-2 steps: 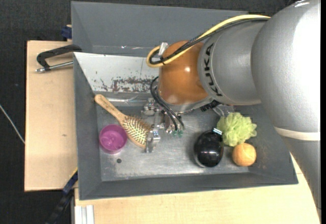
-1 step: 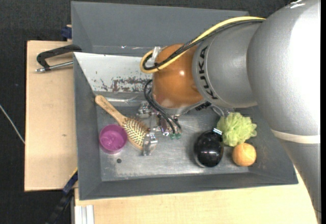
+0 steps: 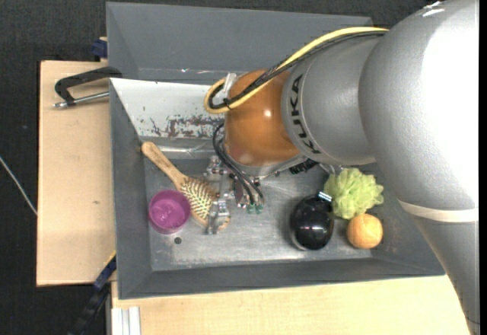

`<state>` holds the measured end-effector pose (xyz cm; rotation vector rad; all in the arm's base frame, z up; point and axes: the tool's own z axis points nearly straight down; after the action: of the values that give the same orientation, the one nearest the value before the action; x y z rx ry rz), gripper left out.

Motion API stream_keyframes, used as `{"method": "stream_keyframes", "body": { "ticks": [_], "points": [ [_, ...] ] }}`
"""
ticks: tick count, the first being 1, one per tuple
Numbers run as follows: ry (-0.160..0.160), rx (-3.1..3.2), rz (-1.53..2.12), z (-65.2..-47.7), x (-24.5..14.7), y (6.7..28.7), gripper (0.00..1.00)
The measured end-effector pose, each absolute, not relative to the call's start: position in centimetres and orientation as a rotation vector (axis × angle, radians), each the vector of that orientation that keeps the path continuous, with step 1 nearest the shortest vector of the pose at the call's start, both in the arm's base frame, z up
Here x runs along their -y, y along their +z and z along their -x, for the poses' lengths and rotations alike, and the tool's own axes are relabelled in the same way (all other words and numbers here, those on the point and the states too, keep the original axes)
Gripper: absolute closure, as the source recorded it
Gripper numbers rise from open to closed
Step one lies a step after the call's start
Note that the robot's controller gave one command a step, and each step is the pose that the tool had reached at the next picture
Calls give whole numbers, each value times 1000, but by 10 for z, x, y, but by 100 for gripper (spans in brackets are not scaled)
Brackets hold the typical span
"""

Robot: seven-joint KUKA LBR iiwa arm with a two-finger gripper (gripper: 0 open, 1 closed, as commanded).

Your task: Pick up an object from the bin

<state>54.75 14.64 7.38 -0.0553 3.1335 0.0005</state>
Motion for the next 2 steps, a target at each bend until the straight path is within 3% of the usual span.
{"method": "stream_keyframes", "body": {
  "ticks": [2],
  "points": [
    [1, -3134, 55, -548, -146, 74, 100]
  ]
}}
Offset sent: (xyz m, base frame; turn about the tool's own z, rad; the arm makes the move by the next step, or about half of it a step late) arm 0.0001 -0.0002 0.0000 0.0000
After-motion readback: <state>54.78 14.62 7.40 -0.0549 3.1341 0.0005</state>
